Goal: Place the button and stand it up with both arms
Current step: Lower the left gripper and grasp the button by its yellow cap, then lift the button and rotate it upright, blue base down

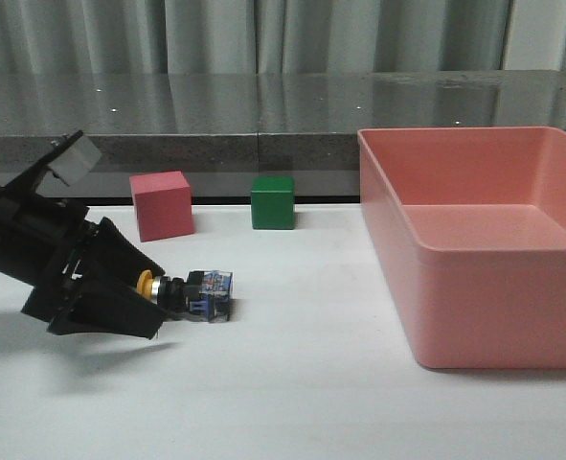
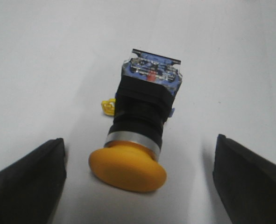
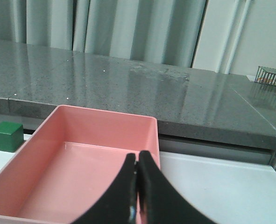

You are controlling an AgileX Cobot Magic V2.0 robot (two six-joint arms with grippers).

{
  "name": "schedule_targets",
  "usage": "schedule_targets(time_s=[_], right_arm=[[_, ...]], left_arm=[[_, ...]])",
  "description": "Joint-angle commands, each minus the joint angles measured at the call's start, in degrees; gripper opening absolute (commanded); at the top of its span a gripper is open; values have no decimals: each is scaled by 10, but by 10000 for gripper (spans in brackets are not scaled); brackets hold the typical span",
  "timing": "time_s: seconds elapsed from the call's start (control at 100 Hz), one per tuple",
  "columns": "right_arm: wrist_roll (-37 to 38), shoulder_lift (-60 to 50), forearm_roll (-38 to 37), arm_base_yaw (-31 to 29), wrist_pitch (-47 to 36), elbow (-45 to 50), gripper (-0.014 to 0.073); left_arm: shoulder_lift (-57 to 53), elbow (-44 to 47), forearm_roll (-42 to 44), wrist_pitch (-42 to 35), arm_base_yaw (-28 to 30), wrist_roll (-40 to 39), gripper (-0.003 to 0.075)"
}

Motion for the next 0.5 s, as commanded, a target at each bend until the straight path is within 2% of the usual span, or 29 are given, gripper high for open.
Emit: schedule_targets(time_s=[0.0,0.08,0.34,0.42,0.49], right_arm=[[0,6,0,-4,-48,-13,-61],[0,6,0,-4,-48,-13,-61],[0,6,0,-4,-48,-13,-61],[0,6,0,-4,-48,-13,-61],[0,6,0,-4,-48,-13,-61]], left_arm=[[-21,-12,-21,20,1,-2,573],[-21,-12,-21,24,1,-2,478],[-21,-12,-15,61,3,-2,75],[-21,-12,-11,83,8,-2,-16],[-21,-14,-7,118,19,-2,-19]])
